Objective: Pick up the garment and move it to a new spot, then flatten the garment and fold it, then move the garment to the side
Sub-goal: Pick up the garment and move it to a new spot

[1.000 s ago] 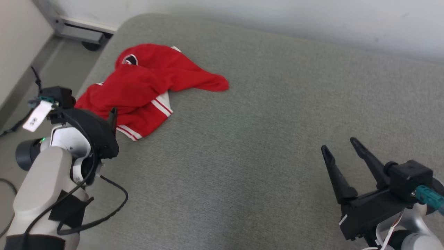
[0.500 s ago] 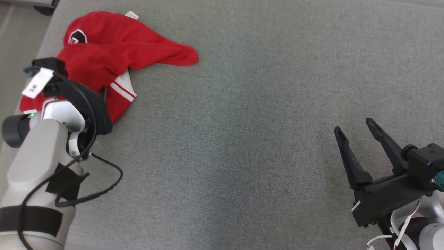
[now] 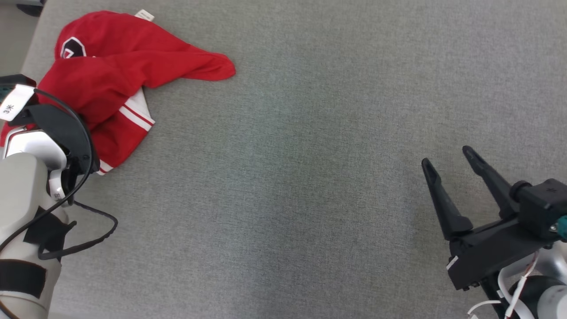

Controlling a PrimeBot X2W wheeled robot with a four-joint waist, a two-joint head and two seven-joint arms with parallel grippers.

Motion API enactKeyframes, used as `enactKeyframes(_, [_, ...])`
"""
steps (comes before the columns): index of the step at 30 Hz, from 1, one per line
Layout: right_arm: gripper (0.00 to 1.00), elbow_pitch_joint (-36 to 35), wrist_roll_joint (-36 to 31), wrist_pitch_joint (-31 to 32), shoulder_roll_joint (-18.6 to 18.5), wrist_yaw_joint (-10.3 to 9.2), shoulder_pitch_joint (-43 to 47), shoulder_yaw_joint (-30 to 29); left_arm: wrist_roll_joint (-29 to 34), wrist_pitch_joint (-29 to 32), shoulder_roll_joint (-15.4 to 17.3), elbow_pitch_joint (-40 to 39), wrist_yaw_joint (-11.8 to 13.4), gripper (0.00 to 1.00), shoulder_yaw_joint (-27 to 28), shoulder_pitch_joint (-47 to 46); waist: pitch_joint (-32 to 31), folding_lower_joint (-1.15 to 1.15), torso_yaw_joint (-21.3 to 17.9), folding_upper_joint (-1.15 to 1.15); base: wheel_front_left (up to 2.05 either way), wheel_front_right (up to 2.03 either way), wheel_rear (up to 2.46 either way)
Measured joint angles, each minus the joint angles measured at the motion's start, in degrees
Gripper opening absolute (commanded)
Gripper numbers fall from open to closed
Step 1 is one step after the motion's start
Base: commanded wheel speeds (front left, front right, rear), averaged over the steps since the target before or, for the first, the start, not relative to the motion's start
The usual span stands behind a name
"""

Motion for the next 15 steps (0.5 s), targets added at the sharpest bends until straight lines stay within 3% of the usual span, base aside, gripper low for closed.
enactKeyframes(5, [1.00,-1.8,-0.2,0.6,-0.5,-0.14,0.2,-1.1,0.0,-0.3,-0.6,0.9,0.0,1.00,-0.2,-0.6,1.4,0.00,-0.8,0.00,0.00,0.00,0.00])
enactKeyframes(6, [1.00,-2.1,-0.2,0.6,-0.6,-0.14,0.2,-1.2,0.0,-0.5,-0.9,1.1,0.0,0.91,-0.2,-1.0,1.8,0.01,-0.9,0.00,0.00,0.00,0.00])
enactKeyframes(7, [1.00,-2.4,-0.3,0.9,-0.6,-0.19,0.2,-1.4,0.0,-0.6,-1.2,1.3,0.0,0.48,-0.2,-1.3,2.1,0.00,-1.0,0.00,0.00,0.00,0.00])
enactKeyframes(8, [1.00,-2.7,-0.3,1.1,-0.8,-0.57,0.2,-1.6,0.0,-0.6,-1.5,1.5,0.0,0.28,-0.2,-1.8,2.4,0.00,-1.1,0.00,0.00,0.00,0.00])
enactKeyframes(9, [1.00,-2.7,-0.3,1.1,-0.8,-0.58,0.2,-1.8,0.0,-1.1,-1.7,1.7,0.0,0.00,-0.2,-2.2,2.7,0.00,-1.1,0.00,0.00,0.00,0.00])
enactKeyframes(15, [1.00,-1.5,-0.3,1.1,-0.9,-0.63,0.0,-1.8,0.0,-2.0,-3.5,3.5,-0.1,0.00,-1.0,-3.3,3.0,0.00,-0.2,0.00,0.00,0.00,0.00])
